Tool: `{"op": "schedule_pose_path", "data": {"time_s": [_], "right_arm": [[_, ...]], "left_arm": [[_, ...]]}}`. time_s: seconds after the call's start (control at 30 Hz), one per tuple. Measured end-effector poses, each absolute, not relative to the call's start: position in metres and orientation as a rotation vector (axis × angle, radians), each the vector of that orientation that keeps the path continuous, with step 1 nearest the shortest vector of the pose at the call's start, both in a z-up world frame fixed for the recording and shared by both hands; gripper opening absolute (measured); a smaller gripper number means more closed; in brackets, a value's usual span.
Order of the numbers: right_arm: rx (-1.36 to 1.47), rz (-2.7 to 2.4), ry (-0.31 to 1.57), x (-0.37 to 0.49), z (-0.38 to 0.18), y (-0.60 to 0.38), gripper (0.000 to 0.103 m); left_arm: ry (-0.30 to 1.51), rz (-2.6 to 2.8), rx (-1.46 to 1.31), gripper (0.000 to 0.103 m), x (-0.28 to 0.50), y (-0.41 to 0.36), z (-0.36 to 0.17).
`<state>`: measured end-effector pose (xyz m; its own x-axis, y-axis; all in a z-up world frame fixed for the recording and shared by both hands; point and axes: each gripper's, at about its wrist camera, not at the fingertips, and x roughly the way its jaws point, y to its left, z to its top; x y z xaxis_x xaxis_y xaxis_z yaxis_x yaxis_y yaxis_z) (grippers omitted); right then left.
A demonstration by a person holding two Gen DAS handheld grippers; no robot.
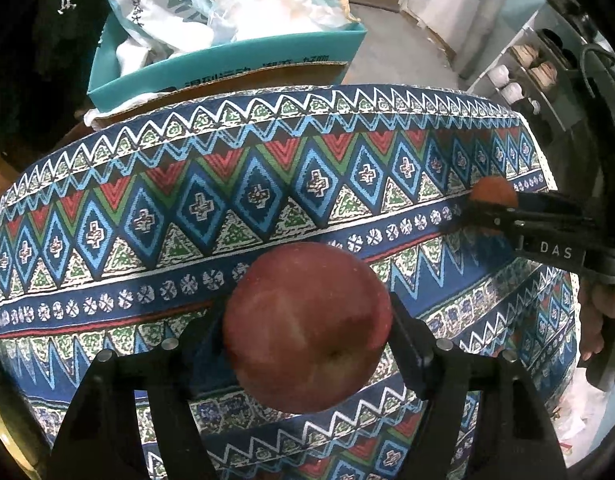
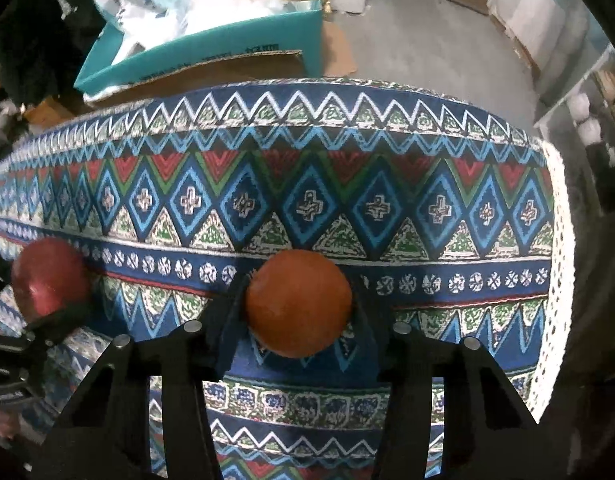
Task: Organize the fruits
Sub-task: 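Grasp the red apple with the left tool while the right tool grasps the tangerine, then carry the red apple and tangerine over the glass bowl with both tools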
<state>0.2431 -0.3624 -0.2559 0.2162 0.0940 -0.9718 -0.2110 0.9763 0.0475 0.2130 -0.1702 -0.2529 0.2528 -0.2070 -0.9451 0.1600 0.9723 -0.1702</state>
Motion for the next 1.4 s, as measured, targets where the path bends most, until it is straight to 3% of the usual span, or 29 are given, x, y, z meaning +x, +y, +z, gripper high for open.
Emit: {"op": "schedule_pose_path", "data": {"time_s": [0.37,1.4], "right_arm": [[-0.180,0.272,1.292,0.214,-0.236,-0.330,0.048],[-0.188,0.463,1.040,0.114,-0.091,-0.262,0.048]], "left_arm": [[1.239,-0.256,0.006,0.075,0.191,-0.155,-0.223],[1.041,-0.298,0.077,0.075,0.085,-0.080,-0.095]]}}
